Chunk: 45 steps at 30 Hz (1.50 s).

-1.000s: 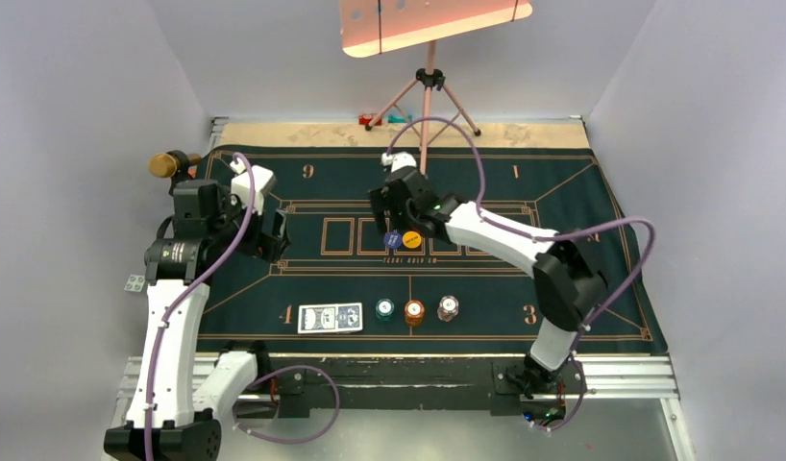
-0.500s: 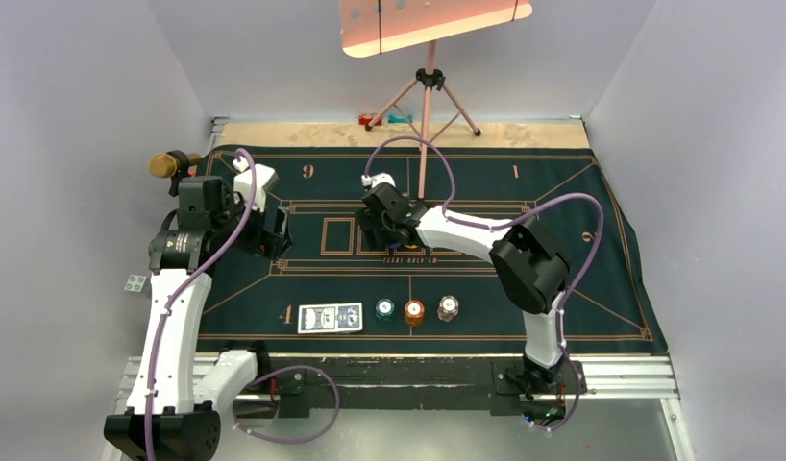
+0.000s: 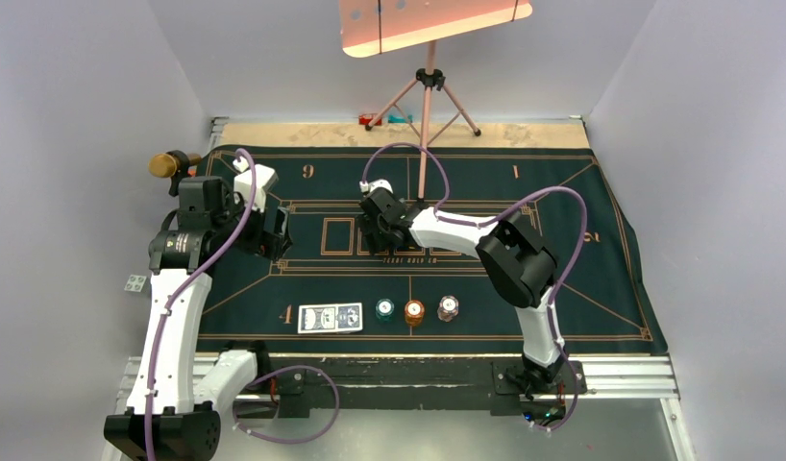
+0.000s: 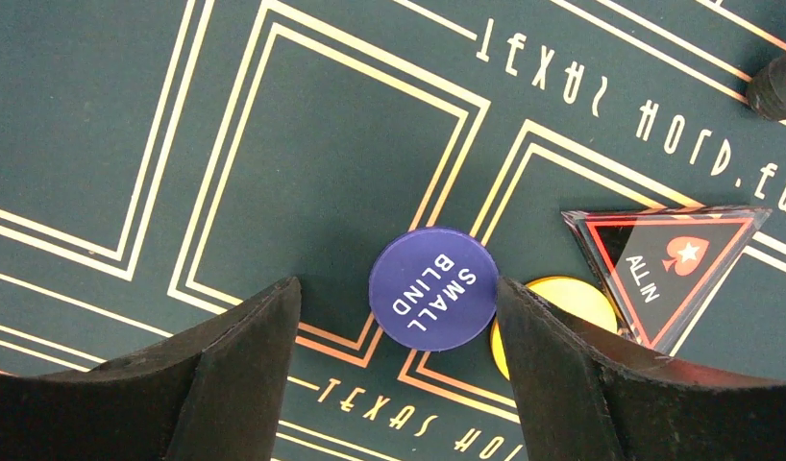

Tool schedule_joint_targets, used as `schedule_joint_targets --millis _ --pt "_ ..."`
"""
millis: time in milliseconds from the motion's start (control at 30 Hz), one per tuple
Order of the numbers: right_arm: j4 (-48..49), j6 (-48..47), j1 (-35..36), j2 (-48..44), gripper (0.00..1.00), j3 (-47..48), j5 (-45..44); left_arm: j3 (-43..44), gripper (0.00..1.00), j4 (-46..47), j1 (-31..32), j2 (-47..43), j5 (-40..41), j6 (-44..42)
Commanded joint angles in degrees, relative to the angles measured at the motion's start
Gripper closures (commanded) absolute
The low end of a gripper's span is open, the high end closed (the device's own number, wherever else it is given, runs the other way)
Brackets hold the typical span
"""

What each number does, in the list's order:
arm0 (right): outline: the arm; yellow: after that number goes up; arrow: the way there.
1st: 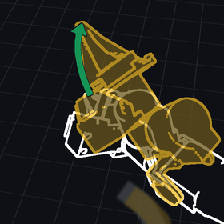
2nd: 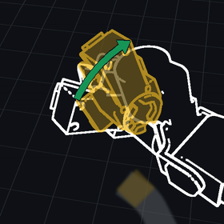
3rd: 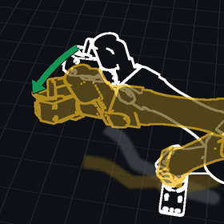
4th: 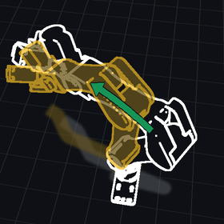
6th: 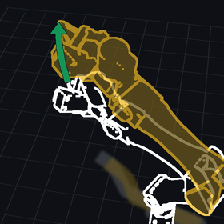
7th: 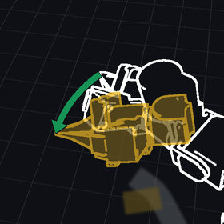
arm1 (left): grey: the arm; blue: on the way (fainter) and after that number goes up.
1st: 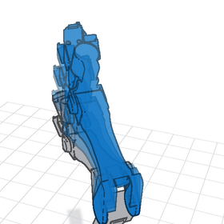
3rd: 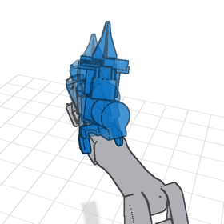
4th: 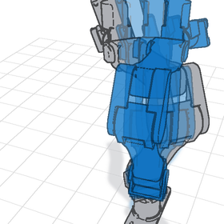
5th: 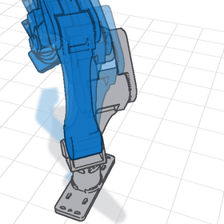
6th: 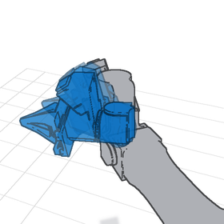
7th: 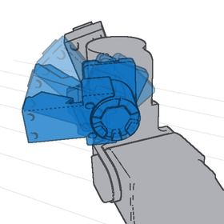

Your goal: Distribute texas hold em gaming equipment

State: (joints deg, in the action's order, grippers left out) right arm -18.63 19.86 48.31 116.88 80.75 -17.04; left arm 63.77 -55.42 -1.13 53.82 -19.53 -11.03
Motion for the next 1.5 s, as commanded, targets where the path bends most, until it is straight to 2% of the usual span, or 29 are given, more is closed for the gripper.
schedule_joint_targets --millis 0,100,233,367,700,767,833,900,1067,1267,1467 --pt "0.3 0.4 -0.2 -1.9 0.23 -0.8 -0.9 2.2 0.00 0.3 -0.3 -0.5 -0.7 1.4" --pt "0.4 0.5 -0.5 -1.9 0.26 -1.4 -0.3 2.2 0.00 0.2 -0.3 -0.9 -0.7 1.4" --pt "-0.2 1.2 -0.4 -2.3 0.44 -2.1 1.2 2.3 0.00 -0.2 -0.2 -1.2 -0.5 1.2" --pt "-1.1 2.4 -0.1 -2.8 0.56 -2.3 2.8 2.7 0.00 -0.4 -0.3 -1.3 -0.5 1.2" --pt "-4.4 2.9 1.3 0.6 0.65 4.0 6.0 2.8 0.00 -1.0 -0.3 -1.6 0.3 1.2" --pt "-5.0 2.7 1.5 1.1 0.63 4.8 5.3 2.6 0.00 -1.1 -0.3 -2.1 0.8 0.9" --pt "-5.5 2.4 1.5 0.7 0.52 5.0 4.2 2.5 0.00 -1.3 -0.3 -2.4 1.0 0.5" --pt "-5.7 1.7 1.4 -0.3 0.45 4.8 3.5 2.3 0.00 -1.4 -0.3 -2.6 1.1 0.3" --pt "-5.7 0.3 1.1 -2.9 0.36 4.2 -0.1 2.5 0.00 -1.4 -0.3 -2.6 1.2 0.2" --pt "-4.4 0.5 -2.1 -2.6 0.34 3.3 2.1 2.6 0.00 -1.3 -0.3 -2.7 1.2 0.4" --pt "-3.8 0.4 -2.4 -0.3 0.34 3.2 3.9 2.9 0.00 -1.5 -0.3 -2.6 1.6 0.1"
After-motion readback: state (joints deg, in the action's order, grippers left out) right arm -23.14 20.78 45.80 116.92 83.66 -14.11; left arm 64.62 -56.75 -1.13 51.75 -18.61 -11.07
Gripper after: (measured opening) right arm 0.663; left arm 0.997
